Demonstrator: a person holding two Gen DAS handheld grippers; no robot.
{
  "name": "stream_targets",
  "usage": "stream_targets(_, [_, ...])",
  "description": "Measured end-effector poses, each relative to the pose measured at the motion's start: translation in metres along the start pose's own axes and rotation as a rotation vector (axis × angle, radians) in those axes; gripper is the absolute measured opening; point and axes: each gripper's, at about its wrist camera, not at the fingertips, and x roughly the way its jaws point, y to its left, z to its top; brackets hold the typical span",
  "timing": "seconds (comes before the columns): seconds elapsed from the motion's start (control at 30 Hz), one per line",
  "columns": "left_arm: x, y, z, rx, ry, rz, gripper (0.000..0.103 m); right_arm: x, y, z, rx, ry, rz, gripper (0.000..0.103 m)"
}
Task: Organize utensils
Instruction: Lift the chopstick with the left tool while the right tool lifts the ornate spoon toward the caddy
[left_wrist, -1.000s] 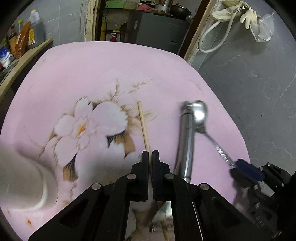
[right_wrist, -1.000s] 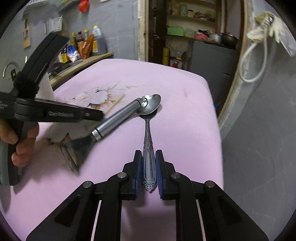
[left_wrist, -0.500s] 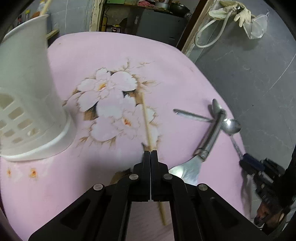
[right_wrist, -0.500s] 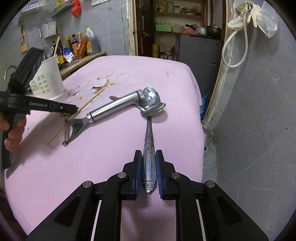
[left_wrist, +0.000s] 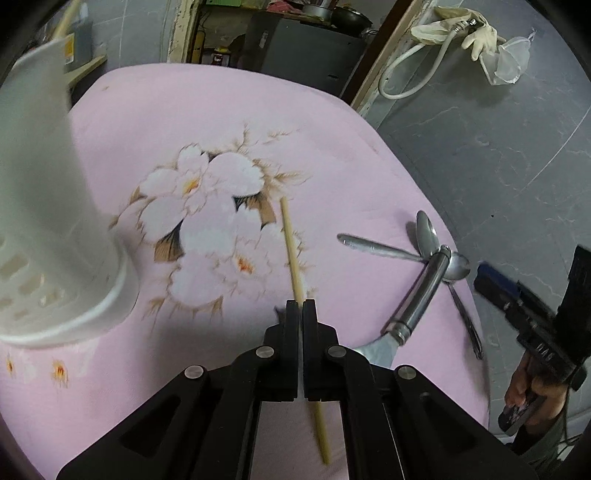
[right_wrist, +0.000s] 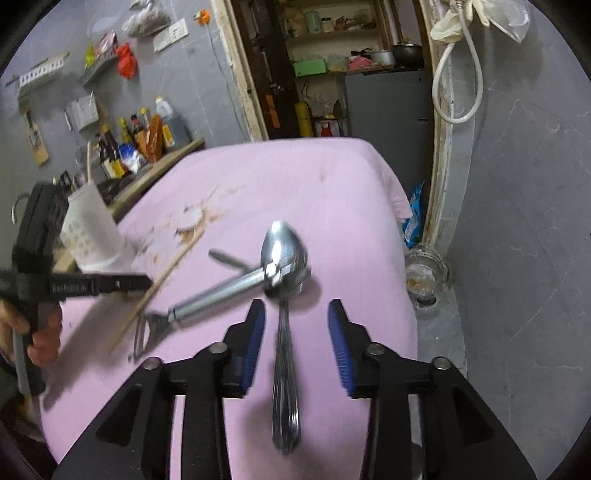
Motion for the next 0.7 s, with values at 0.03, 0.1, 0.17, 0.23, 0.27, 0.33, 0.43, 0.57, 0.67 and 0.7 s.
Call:
stream_targets(0.03, [0.002,-0.002,0.003,0.006,-0.001,0.005,0.001,0.002,-0.001,0.007,0.008,-0.015,-0.001,0.049])
stream_targets(0.1, [0.011,-0.007,0.009,0.018,0.001,0.023,0.001,0.008,0.0,0.019,0.013,-0.021,0.0,0.049])
stream_targets(0.17, [0.02,-0.012,0.016,0.035,0.001,0.065,0.001,0.02,0.003,0.031,0.001,-0.009,-0.008,0.049])
stream_targets(0.23, [0.028,-0.012,0.021,0.037,0.025,0.076,0.003,0.033,0.009,0.037,-0.022,0.011,-0.027,0.049])
stream_targets(0.27, [0.03,-0.011,0.023,0.031,0.036,0.075,0.004,0.04,0.011,0.04,-0.033,0.023,-0.031,0.049])
stream_targets(0.33, [0.032,-0.009,0.024,0.03,0.054,0.074,0.004,0.052,0.015,0.042,-0.053,0.052,-0.038,0.049])
stream_targets(0.43, [0.035,-0.01,0.027,0.053,0.064,0.084,0.004,0.064,0.018,0.041,-0.074,0.086,-0.043,0.049])
stream_targets(0.57, [0.043,-0.019,0.035,0.106,0.078,0.114,0.005,0.075,0.021,0.036,-0.102,0.12,-0.053,0.044])
stream_targets(0.67, [0.047,-0.027,0.037,0.149,0.082,0.143,0.005,0.074,0.021,0.036,-0.112,0.113,-0.057,0.035])
stream_targets(0.7, [0.046,-0.027,0.035,0.16,0.08,0.149,0.005,0.073,0.021,0.036,-0.112,0.109,-0.057,0.035])
